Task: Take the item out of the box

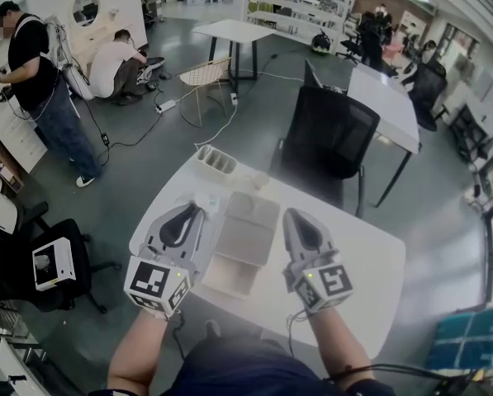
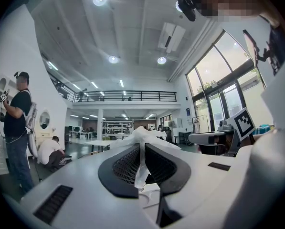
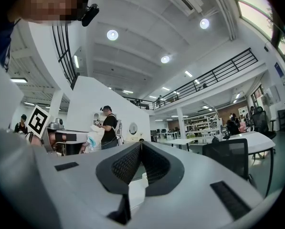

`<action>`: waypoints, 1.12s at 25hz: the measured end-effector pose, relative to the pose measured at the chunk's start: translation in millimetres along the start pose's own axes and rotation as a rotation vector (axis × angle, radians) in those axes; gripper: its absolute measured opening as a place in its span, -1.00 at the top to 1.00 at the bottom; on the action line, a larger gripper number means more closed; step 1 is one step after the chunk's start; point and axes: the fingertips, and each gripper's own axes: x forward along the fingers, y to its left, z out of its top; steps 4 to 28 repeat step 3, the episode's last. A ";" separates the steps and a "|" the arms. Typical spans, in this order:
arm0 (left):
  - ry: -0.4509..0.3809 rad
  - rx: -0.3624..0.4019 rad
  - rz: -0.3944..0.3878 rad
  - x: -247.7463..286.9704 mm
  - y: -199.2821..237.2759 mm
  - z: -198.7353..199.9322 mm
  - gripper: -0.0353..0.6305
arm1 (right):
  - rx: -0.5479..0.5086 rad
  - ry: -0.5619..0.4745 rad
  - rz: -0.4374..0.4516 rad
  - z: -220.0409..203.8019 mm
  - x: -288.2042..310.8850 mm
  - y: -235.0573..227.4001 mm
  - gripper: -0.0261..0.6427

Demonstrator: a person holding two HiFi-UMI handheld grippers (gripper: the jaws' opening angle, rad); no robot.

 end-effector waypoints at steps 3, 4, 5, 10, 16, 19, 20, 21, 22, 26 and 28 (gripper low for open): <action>0.004 0.000 -0.005 0.2 -1.4 0.4 0.72 | -0.005 0.006 0.003 0.8 -0.1 1.4 0.87; 0.004 0.000 -0.005 0.2 -1.4 0.4 0.72 | -0.005 0.006 0.003 0.8 -0.1 1.4 0.87; 0.004 0.000 -0.005 0.2 -1.4 0.4 0.72 | -0.005 0.006 0.003 0.8 -0.1 1.4 0.87; 0.004 0.000 -0.005 0.2 -1.4 0.4 0.72 | -0.005 0.006 0.003 0.8 -0.1 1.4 0.87; 0.004 0.000 -0.005 0.2 -1.4 0.4 0.72 | -0.005 0.006 0.003 0.8 -0.1 1.4 0.87; 0.004 0.000 -0.005 0.2 -1.4 0.4 0.72 | -0.005 0.006 0.003 0.8 -0.1 1.4 0.87; 0.004 0.000 -0.005 0.2 -1.4 0.4 0.72 | -0.005 0.006 0.003 0.8 -0.1 1.4 0.87; 0.004 0.000 -0.005 0.2 -1.4 0.4 0.72 | -0.005 0.006 0.003 0.8 -0.1 1.4 0.87; 0.004 0.000 -0.005 0.2 -1.4 0.4 0.72 | -0.005 0.006 0.003 0.8 -0.1 1.4 0.87; 0.004 0.000 -0.005 0.2 -1.4 0.4 0.72 | -0.005 0.006 0.003 0.8 -0.1 1.4 0.87; 0.004 0.000 -0.005 0.2 -1.4 0.4 0.72 | -0.005 0.006 0.003 0.8 -0.1 1.4 0.87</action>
